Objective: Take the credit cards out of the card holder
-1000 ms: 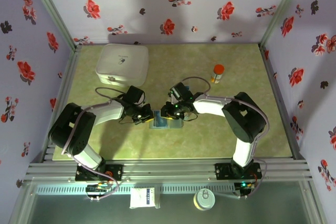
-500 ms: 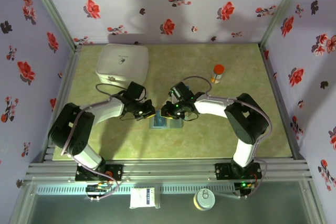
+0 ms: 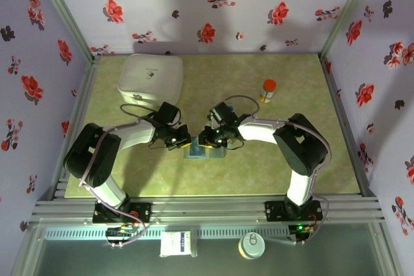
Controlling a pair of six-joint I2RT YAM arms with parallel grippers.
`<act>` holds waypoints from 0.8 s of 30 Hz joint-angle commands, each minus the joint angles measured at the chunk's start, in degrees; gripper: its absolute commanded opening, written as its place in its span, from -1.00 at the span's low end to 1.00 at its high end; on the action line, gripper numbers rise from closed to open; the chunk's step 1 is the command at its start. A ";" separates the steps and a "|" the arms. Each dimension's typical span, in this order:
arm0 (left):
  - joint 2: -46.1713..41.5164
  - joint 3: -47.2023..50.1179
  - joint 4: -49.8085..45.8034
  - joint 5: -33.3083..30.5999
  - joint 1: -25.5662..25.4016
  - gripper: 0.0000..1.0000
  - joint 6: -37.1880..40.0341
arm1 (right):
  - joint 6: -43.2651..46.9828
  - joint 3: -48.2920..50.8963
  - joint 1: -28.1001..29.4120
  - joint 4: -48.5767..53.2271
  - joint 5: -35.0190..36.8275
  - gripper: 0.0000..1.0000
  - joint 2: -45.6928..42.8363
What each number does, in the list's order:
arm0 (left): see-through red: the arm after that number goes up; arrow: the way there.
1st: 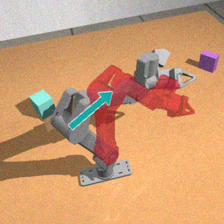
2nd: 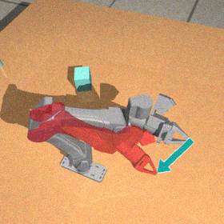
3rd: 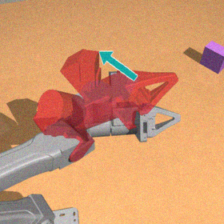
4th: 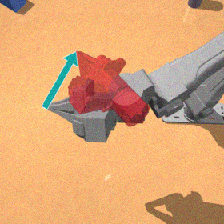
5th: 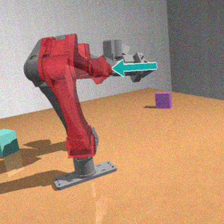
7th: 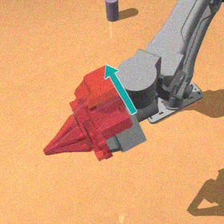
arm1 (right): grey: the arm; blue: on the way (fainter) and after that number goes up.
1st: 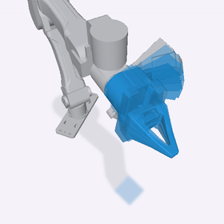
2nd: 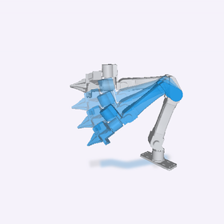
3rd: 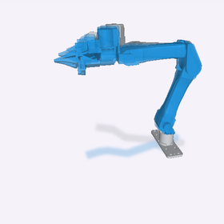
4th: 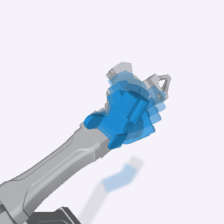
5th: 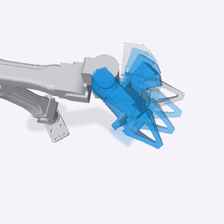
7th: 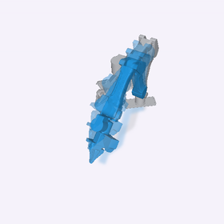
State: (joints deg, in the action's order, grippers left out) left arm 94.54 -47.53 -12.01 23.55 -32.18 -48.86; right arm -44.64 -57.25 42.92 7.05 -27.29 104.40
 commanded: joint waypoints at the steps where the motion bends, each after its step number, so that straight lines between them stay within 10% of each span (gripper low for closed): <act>1: 0.30 0.15 -1.35 -1.01 -0.03 -1.00 1.18 | -0.82 0.71 0.46 -2.30 -1.69 -0.50 1.16; 24: -0.05 0.76 -0.91 -1.05 -0.07 -1.00 1.05 | -0.05 1.09 0.48 0.78 1.03 -0.43 -1.33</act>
State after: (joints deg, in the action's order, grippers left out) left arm 94.54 -47.53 -11.99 23.55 -32.18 -48.88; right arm -45.47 -57.12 42.94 4.93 -28.23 104.86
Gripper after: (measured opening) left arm 0.051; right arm 0.283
